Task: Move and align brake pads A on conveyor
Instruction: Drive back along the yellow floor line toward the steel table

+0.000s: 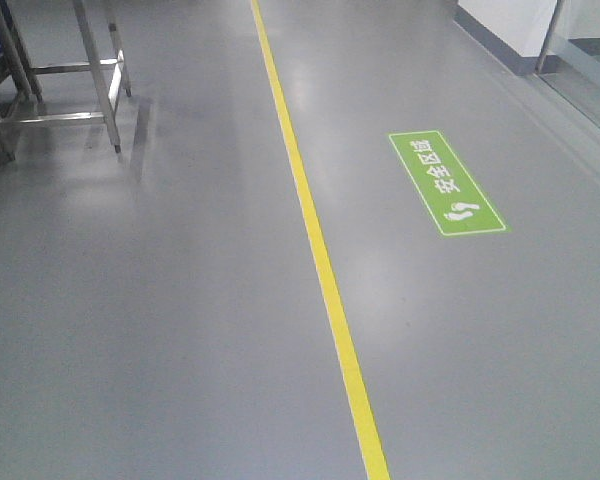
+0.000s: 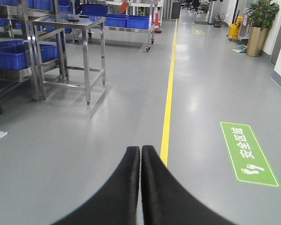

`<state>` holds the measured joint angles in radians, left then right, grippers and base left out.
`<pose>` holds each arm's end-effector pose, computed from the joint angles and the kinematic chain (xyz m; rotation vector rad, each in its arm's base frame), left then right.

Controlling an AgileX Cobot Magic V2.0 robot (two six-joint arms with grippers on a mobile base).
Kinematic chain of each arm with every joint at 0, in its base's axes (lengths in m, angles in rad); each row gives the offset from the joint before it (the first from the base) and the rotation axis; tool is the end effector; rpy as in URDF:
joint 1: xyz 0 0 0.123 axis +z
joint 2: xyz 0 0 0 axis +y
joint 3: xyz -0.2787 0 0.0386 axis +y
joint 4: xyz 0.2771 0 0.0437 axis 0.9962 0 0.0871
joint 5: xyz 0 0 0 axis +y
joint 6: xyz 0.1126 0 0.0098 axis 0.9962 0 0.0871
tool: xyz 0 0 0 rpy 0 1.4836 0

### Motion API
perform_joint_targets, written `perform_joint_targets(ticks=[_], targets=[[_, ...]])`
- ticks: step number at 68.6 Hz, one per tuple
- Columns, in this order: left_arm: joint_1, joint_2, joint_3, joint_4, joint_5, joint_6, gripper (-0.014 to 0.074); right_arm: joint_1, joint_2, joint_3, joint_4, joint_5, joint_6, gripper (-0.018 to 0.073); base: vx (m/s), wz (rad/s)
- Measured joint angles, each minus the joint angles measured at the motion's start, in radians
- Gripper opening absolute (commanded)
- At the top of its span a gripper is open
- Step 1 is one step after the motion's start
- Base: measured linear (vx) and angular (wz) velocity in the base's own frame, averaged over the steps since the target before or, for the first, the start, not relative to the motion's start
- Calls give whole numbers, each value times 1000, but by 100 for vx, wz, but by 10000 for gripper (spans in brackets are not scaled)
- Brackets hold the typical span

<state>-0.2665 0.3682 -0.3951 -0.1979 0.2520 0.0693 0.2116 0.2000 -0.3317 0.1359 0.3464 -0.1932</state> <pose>0.1351 -0.0426 0.2954 0.1600 1.7074 -0.3312 0.1118 0.0293 0.2818 -0.2683 1.6761 0.1484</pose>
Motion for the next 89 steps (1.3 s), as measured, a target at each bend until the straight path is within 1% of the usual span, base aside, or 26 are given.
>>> perform_joint_targets(ticks=[44, 89], targets=[[0, 0, 0, 0, 0, 0, -6, 0, 0, 0, 0, 0, 0, -6, 60, 3], [0, 0, 0, 0, 0, 0, -6, 0, 0, 0, 0, 0, 0, -6, 60, -3]])
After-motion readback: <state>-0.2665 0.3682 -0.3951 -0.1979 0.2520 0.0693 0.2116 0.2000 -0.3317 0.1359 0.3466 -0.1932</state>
